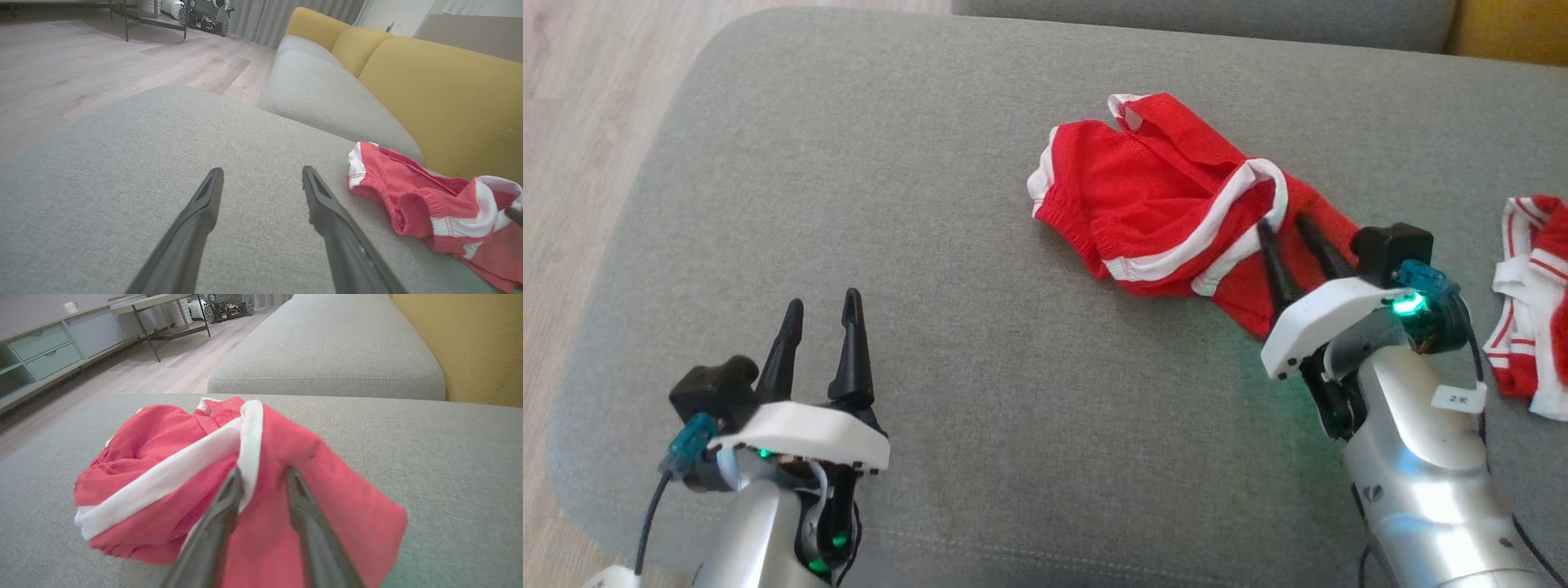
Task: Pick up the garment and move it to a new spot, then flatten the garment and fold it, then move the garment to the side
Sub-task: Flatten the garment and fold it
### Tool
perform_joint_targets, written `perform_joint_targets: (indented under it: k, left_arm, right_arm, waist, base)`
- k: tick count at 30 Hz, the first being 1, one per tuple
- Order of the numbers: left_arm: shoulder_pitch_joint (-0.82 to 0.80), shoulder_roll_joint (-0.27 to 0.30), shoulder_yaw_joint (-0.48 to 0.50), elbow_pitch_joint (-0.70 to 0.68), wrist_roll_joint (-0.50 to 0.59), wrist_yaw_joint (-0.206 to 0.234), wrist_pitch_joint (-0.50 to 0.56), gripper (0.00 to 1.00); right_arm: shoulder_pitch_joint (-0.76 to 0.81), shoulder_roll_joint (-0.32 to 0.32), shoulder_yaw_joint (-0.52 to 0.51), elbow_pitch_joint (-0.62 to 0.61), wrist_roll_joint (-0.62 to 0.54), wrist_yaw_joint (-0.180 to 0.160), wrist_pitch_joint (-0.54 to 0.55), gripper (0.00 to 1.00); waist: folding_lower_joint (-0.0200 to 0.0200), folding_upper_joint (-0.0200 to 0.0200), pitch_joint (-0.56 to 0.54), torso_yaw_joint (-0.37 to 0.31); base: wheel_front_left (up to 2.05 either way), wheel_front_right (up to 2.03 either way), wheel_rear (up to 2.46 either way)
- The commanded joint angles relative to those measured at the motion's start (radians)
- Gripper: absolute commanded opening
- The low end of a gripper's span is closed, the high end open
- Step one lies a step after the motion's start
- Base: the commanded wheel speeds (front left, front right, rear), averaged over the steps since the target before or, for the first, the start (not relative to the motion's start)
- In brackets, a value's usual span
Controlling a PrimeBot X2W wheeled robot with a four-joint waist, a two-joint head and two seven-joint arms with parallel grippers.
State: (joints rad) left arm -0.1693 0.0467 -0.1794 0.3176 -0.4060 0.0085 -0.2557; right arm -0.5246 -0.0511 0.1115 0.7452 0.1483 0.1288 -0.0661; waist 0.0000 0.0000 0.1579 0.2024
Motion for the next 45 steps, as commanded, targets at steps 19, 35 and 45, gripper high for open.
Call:
perform_joint_targets:
  k: [19,35,45]
  left_arm:
    - [-0.014,0.004,0.038,-0.04,-0.03,0.021,-0.006,1.0]
    - [-0.001,0.004,0.007,-0.055,-0.059,0.033,-0.006,1.0]
    - [-0.008,0.004,0.006,-0.045,-0.038,0.024,-0.006,1.0]
  right_arm:
    - [-0.061,-0.19,0.233,-0.218,-0.22,0.002,0.066,0.0]
    - [-0.206,-0.85,0.958,-0.672,-0.037,0.002,0.156,0.0]
    - [-0.125,-0.823,1.039,-0.661,0.037,0.002,0.149,0.0]
  waist:
    - [0.0,0.0,-0.083,-0.123]
    - [0.0,0.0,-0.1,-0.177]
    - [0.0,0.0,-0.091,-0.184]
  base:
    - [0.0,0.0,0.0]
    - [0.0,0.0,0.0]
    - [0.0,0.0,0.0]
